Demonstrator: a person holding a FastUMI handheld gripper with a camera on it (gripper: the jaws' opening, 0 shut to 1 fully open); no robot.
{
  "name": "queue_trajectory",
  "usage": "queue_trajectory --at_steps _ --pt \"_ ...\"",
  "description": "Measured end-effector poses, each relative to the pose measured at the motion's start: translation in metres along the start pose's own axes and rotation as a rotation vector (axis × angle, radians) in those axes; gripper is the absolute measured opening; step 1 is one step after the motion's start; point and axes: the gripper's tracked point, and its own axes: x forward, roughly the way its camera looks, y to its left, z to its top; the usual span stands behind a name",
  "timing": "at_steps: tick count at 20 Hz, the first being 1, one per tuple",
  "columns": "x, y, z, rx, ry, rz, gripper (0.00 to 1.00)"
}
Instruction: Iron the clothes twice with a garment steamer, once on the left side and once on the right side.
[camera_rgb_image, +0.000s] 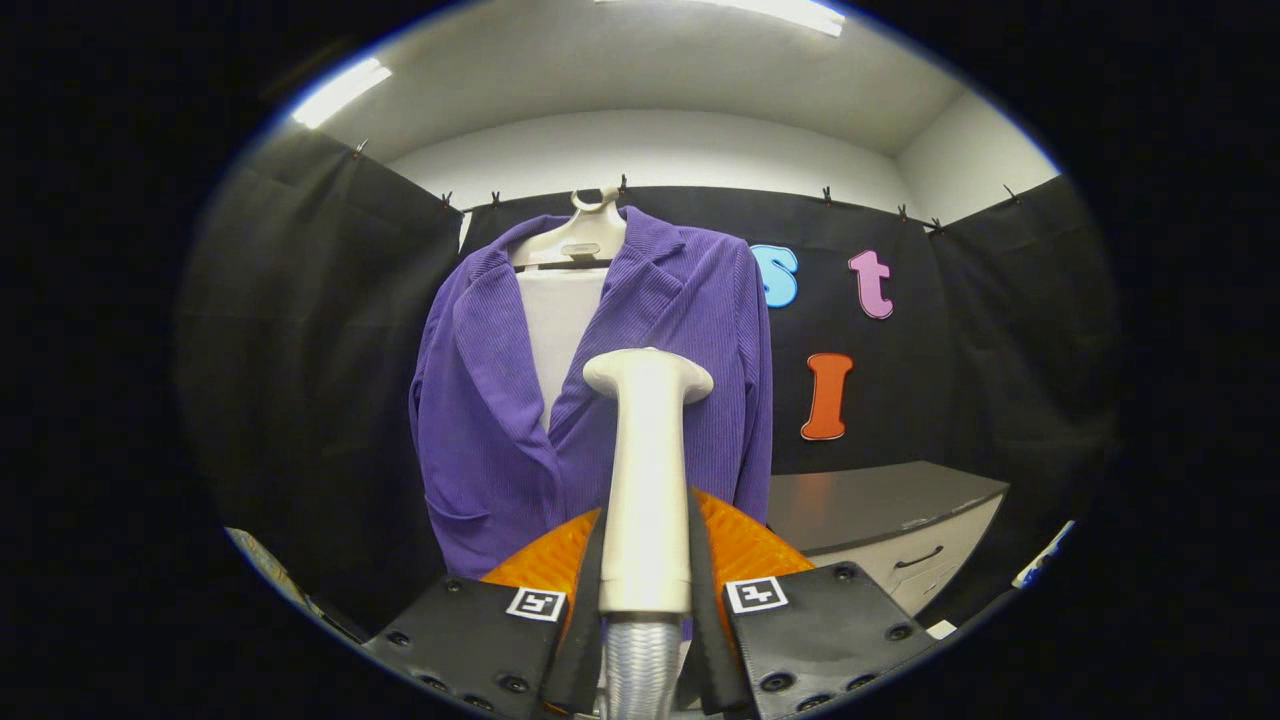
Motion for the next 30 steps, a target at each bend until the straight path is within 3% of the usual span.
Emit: queue_trajectory --at_steps 30 --pt "-0.057 0.006 -0.185 -0.056 0.271 0.098 0.45"
